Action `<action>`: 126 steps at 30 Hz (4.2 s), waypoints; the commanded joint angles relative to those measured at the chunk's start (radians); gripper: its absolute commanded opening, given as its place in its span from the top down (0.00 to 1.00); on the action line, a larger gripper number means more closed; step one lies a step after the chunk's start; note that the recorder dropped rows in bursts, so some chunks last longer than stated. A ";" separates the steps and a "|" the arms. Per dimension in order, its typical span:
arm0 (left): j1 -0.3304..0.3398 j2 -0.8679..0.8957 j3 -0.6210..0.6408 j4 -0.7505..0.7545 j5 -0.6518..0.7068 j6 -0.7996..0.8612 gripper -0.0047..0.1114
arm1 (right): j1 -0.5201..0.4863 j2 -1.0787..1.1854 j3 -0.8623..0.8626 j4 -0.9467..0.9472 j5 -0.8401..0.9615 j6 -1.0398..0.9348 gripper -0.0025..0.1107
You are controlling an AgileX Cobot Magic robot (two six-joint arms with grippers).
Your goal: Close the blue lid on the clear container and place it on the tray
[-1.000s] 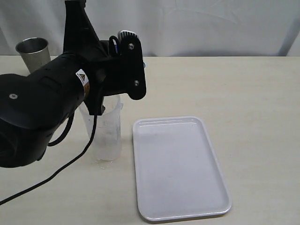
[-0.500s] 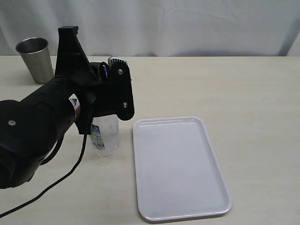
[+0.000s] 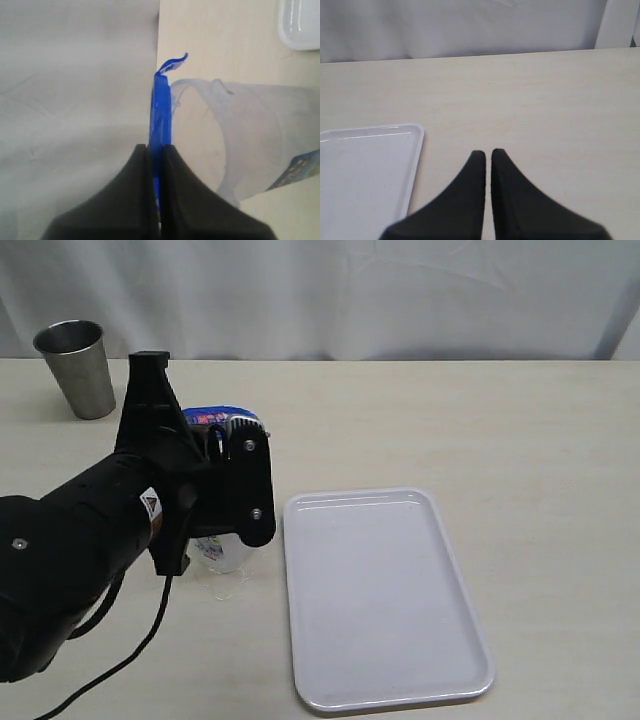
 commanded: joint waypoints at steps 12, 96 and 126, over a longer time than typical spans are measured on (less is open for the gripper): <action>-0.008 -0.004 0.003 -0.108 -0.031 0.049 0.96 | 0.000 -0.005 0.003 0.002 -0.004 0.002 0.94; -0.067 -0.064 0.007 -0.279 -0.040 0.117 0.91 | 0.000 -0.005 0.003 0.002 -0.004 0.002 0.94; 0.190 -0.572 0.005 -0.557 0.032 -0.145 0.71 | 0.000 -0.005 0.003 0.002 -0.004 0.002 0.94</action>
